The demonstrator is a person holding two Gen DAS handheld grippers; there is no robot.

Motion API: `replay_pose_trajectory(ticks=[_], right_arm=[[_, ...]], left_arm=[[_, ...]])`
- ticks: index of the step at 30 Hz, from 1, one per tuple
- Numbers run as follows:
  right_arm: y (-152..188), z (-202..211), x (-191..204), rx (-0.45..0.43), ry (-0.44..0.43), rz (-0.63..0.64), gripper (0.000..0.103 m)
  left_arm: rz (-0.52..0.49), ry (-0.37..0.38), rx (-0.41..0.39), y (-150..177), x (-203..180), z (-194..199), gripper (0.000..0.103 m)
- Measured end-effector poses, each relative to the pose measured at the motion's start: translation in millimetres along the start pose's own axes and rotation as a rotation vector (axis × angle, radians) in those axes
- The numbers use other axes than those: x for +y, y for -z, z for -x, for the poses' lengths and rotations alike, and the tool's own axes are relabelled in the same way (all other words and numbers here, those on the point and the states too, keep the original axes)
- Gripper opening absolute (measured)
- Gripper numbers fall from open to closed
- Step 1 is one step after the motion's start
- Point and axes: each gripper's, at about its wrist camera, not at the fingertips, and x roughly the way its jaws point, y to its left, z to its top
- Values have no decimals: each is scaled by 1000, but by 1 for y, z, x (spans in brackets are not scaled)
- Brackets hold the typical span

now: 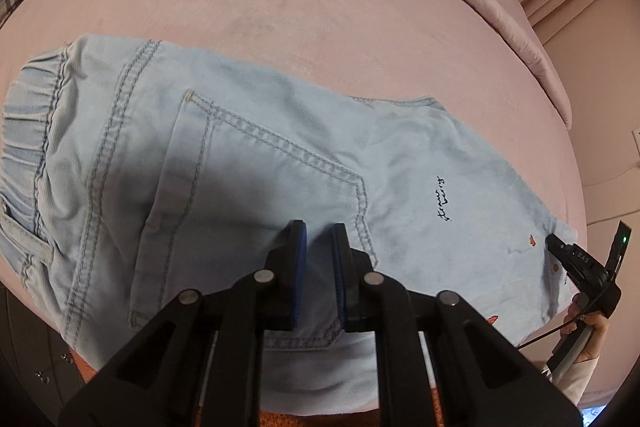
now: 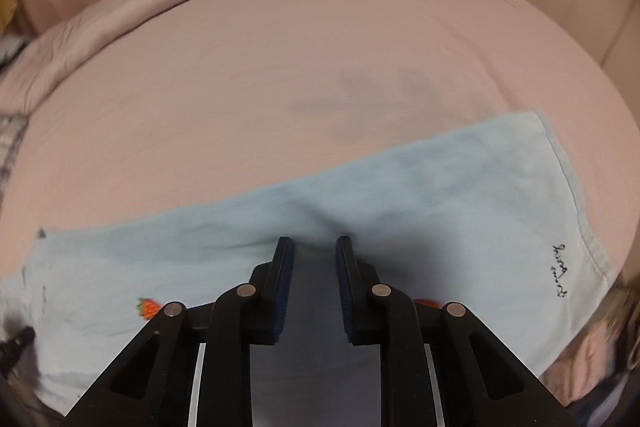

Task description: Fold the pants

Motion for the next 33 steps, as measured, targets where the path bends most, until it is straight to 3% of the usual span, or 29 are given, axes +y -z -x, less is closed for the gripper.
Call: replay_pose_trajectory(ticks=[3,7,9,19,33], right_arm=[[-3,0,-12,-4,-26,-63,15],[1,3,-26,-41,130,-58,15],[2,3,-35,-46,163,-58,15],[4,6,-44,-51,161,-118,15],[7,12,-69,-68,270,-160,15]], left_arm=[[55,43,9,3,8,2,13],[99,95,22,4,15,4,13],[104,103,23,6,16,5,13],[75,55,28,6,2,6,13],[43,44,50,11,-16,8,14]])
